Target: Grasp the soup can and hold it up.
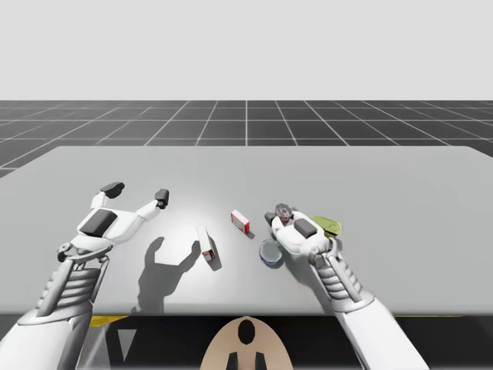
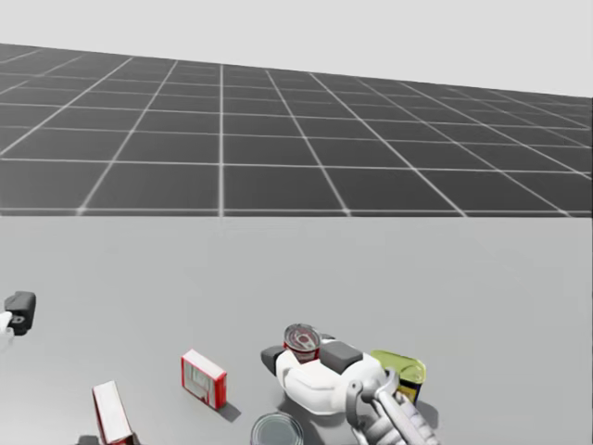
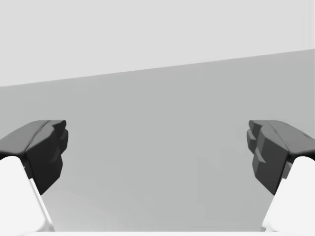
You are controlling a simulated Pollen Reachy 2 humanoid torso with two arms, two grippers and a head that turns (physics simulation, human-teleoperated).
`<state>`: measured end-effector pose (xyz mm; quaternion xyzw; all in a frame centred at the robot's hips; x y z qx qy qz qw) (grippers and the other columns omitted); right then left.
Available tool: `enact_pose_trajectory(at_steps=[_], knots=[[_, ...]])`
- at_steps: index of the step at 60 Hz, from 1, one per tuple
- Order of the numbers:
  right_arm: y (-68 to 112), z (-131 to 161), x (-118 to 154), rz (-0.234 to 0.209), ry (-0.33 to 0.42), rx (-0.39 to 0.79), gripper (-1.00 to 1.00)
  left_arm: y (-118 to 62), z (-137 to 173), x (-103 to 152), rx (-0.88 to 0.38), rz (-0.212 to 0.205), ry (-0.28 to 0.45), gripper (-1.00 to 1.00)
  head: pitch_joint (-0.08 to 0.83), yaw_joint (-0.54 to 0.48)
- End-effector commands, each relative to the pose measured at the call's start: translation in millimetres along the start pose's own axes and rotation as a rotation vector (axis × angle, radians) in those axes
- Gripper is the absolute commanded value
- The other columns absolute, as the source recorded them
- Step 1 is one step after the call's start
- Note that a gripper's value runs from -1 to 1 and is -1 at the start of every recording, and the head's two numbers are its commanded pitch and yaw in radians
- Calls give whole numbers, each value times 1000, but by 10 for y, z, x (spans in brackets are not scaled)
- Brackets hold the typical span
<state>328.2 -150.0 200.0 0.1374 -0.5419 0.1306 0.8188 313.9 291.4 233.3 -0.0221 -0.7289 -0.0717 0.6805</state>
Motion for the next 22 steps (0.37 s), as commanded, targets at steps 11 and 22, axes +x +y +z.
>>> enact_pose_trajectory(at_steps=[11, 22], knots=[[325, 491, 841, 43, -267, 57, 1000, -1, 7, 15, 1, 2, -3, -1000, 309, -183], [402, 910, 1305, 105, -464, 18, 1000, -8, 8, 18, -4, 9, 1, -1000, 298, -187]])
